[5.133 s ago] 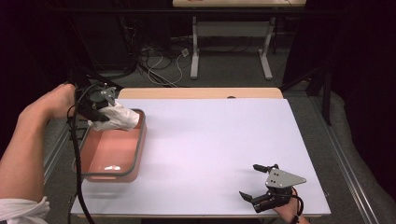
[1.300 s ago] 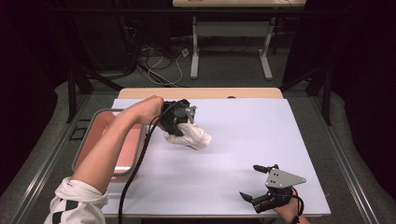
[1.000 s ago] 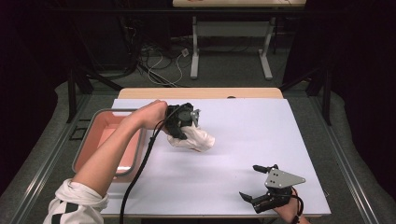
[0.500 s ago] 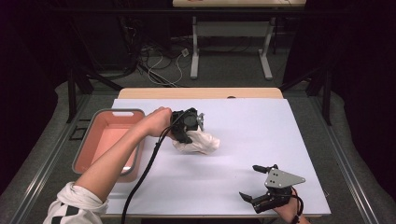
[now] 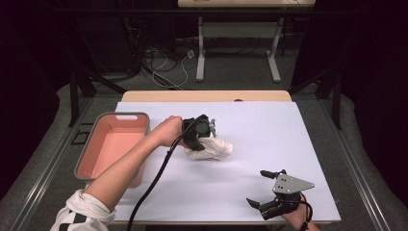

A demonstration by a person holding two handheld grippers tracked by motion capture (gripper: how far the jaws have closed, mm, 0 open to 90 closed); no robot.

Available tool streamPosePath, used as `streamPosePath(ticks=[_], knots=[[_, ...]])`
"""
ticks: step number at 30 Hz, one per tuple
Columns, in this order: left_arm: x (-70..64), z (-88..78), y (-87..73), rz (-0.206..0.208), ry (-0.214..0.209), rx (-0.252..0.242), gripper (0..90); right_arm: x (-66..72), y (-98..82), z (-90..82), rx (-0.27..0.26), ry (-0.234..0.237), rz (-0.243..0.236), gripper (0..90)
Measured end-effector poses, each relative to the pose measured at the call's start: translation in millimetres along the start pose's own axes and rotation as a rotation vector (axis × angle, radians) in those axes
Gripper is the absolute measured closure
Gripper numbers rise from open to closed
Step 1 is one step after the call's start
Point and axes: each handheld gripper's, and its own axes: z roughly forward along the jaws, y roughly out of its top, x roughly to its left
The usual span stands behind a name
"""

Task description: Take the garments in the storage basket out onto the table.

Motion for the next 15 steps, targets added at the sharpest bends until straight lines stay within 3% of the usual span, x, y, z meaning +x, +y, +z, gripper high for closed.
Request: streamPosePath(ticks=[2, 9, 15], knots=[[0.0, 3.8, 1.4, -0.026, -0.004, -0.009, 68.4, -0.3, -0.1, 0.0, 0.001, 0.000, 0.000, 1.1], [-2.4, 10.3, 2.1, -0.047, 0.000, -0.022, 68.4, -0.3, -0.1, 0.0, 0.002, 0.000, -0.001, 1.1], [-5.9, 15.1, 2.8, -0.105, -0.002, -0.054, 68.3, -0.1, 0.0, 0.5, 0.005, 0.003, -0.001, 1.1]])
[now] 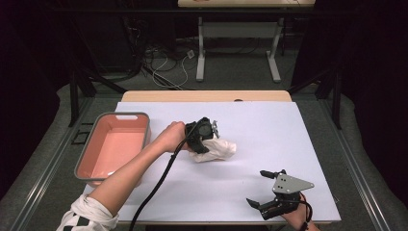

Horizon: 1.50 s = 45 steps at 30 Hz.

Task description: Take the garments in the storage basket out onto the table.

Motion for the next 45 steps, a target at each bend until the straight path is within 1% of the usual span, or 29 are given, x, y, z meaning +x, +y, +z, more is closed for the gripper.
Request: streamPosePath(ticks=[2, 3, 4, 5, 7, 9, 10, 11, 14, 15, 16, 17, 18, 19, 21, 22, 25, 26, 30, 33, 35, 36, 37, 38, 40, 41, 42, 43, 45], knots=[[-1.3, 1.1, -0.1, -0.017, 0.008, -0.002, 68.3, 0.0, 0.0, -0.1, 0.001, -0.002, 0.000, 1.1], [-1.3, 1.1, -0.1, -0.017, 0.008, -0.002, 68.3, 0.0, 0.0, -0.1, 0.001, -0.002, 0.000, 1.1], [-2.7, 2.8, -0.6, -0.037, 0.007, -0.011, 68.3, -0.1, -0.1, -0.1, 0.003, -0.002, 0.001, 1.1], [-2.7, 2.8, -0.6, -0.037, 0.007, -0.011, 68.3, -0.2, -0.1, -0.1, 0.004, -0.002, 0.002, 1.1], [-4.1, 5.7, -1.5, -0.079, 0.017, -0.028, 68.3, 0.0, 0.0, 0.0, 0.005, -0.004, 0.000, 1.1], [-4.5, 6.8, -1.7, -0.088, 0.026, -0.032, 68.3, 0.2, 0.0, -0.1, 0.005, -0.004, 0.000, 1.1], [-5.7, 8.9, -2.5, -0.109, 0.032, -0.043, 68.3, 0.2, 0.0, -0.1, 0.005, -0.005, 0.000, 1.1], [-5.7, 8.9, -2.5, -0.109, 0.032, -0.043, 68.3, 0.1, 0.0, -0.1, 0.005, -0.004, 0.001, 1.1], [-8.2, 13.9, -4.6, -0.161, 0.053, -0.073, 68.3, -0.2, -0.1, 0.0, 0.006, -0.004, -0.002, 1.1], [-8.2, 13.9, -4.6, -0.161, 0.053, -0.073, 68.3, -0.2, 0.0, 0.0, 0.007, -0.003, -0.002, 1.1], [-9.3, 17.1, -6.6, -0.178, 0.054, -0.096, 68.3, -0.1, 0.0, 0.1, 0.008, -0.003, -0.002, 1.1], [-9.3, 17.1, -6.6, -0.178, 0.054, -0.096, 68.2, 0.0, 0.1, -0.1, 0.010, -0.005, -0.002, 1.1], [-10.8, 19.6, -8.6, -0.198, 0.058, -0.110, 68.2, 0.0, 0.0, 0.0, 0.008, -0.004, -0.002, 1.1], [-11.9, 21.5, -9.9, -0.201, 0.052, -0.122, 68.2, 0.0, 0.0, 0.0, 0.008, -0.003, -0.001, 1.1], [-12.3, 23.0, -11.1, -0.204, 0.055, -0.126, 68.0, 0.1, -0.1, 0.5, 0.008, 0.000, 0.005, 1.1], [-14.0, 26.7, -13.4, -0.208, 0.052, -0.138, 68.0, 0.1, -0.2, 0.6, 0.007, 0.000, 0.004, 1.1], [-15.3, 30.0, -15.7, -0.216, 0.059, -0.147, 67.7, 0.3, -0.1, 1.1, 0.006, 0.000, 0.002, 1.1], [-16.2, 33.9, -17.7, -0.219, 0.053, -0.151, 67.5, 0.3, 0.0, 1.1, 0.007, -0.001, 0.002, 1.1], [-16.3, 39.6, -20.6, -0.225, 0.052, -0.158, 66.6, 0.0, -0.4, 1.8, 0.004, -0.001, 0.001, 1.2], [-17.6, 47.2, -23.7, -0.248, 0.045, -0.179, 65.9, -0.1, -0.4, 1.9, 0.004, 0.000, 0.001, 1.1], [-17.8, 48.9, -24.5, -0.247, 0.049, -0.185, 64.9, -0.2, -0.4, 1.9, 0.004, -0.001, 0.001, 1.1], [-18.1, 50.4, -25.3, -0.254, 0.047, -0.188, 64.9, -0.3, -0.4, 1.9, 0.005, 0.000, 0.001, 1.1], [-17.7, 51.4, -26.3, -0.250, 0.050, -0.189, 64.3, 0.0, -0.5, 1.9, 0.006, 0.000, 0.006, 1.1], [-18.3, 53.1, -28.2, -0.266, 0.055, -0.210, 62.8, -0.4, -0.5, 2.0, 0.011, 0.003, 0.002, 1.1], [-18.5, 53.8, -29.2, -0.269, 0.056, -0.219, 61.4, -0.3, -0.5, 2.1, 0.013, 0.003, 0.004, 1.1], [-19.1, 54.5, -30.2, -0.269, 0.064, -0.227, 61.4, -0.3, -0.5, 2.2, 0.015, 0.001, 0.003, 1.1], [-20.1, 55.8, -31.3, -0.279, 0.064, -0.238, 60.3, -0.3, -0.5, 2.2, 0.019, 0.003, 0.007, 1.1], [-20.8, 57.0, -34.0, -0.294, 0.061, -0.265, 58.6, -0.6, -0.6, 2.9, 0.021, 0.005, 0.011, 1.1], [-21.2, 57.6, -35.4, -0.297, 0.062, -0.273, 58.2, -0.8, -0.7, 3.1, 0.023, 0.005, 0.012, 1.1]])
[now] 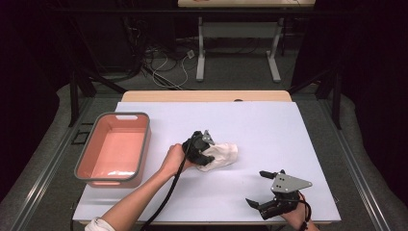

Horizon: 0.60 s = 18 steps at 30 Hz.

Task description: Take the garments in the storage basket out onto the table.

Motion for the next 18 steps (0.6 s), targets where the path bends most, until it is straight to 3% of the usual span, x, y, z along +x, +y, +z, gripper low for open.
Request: streamPosePath(ticks=[3, 8, 13, 16, 18], knots=[[-2.3, 0.0, -4.0, 0.001, 0.006, -0.016, 53.9, 0.2, 0.2, 1.5, 0.010, -0.001, 0.006, 1.1], [-8.0, -2.4, -12.9, 0.002, 0.014, -0.044, 39.1, -0.9, 0.6, 3.9, 0.029, -0.001, 0.005, 0.9], [-12.7, -9.4, -25.0, -0.004, 0.021, -0.079, 26.3, -7.6, 2.8, 9.9, 0.040, -0.009, 0.035, 0.7], [-16.3, -15.0, -34.0, -0.036, 0.007, -0.119, 19.7, -10.8, 5.9, 15.8, 0.040, -0.006, 0.057, 0.4], [-17.9, -16.0, -36.3, -0.048, 0.022, -0.128, 13.0, -12.0, 8.2, 20.0, 0.044, -0.007, 0.054, 0.5]])
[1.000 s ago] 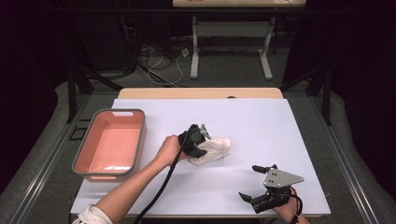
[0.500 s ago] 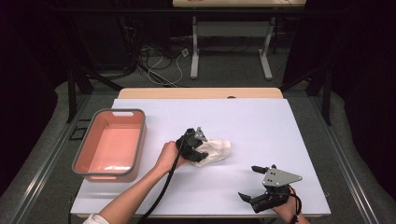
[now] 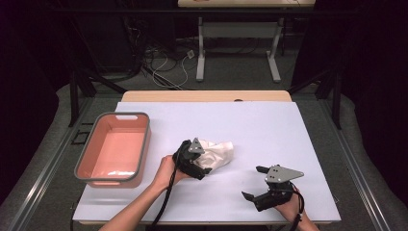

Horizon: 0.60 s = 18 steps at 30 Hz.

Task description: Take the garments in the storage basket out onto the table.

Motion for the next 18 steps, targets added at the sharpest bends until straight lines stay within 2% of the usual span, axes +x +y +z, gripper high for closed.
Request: streamPosePath(ticks=[1, 3, 5, 9, 12, 15, 18], knots=[[-0.9, -1.2, -2.1, 0.001, 0.005, -0.005, 12.5, -0.5, 1.4, 1.5, 0.013, 0.002, 0.000, 0.5], [-2.7, -3.9, -8.7, -0.028, 0.005, -0.033, 10.9, -1.4, 3.9, 6.3, 0.011, -0.004, 0.003, 0.4], [-2.8, -5.2, -9.6, -0.021, 0.012, -0.029, 8.0, -2.8, 7.1, 11.2, 0.015, 0.009, 0.011, 0.3], [-7.4, -10.4, -14.9, -0.041, 0.047, -0.062, 2.2, -4.5, 14.9, 20.7, 0.026, 0.007, 0.016, 0.0], [-8.8, -12.5, -17.1, -0.044, 0.055, -0.065, 0.0, -4.9, 18.8, 25.6, 0.021, 0.004, 0.022, 0.0], [-10.2, -19.9, -20.7, -0.046, 0.069, -0.095, 0.0, -7.2, 26.3, 33.8, 0.021, 0.002, 0.023, 0.0], [-10.7, -23.6, -22.9, -0.052, 0.078, -0.102, 0.0, -9.4, 30.8, 37.8, 0.031, -0.005, 0.032, 0.0]])
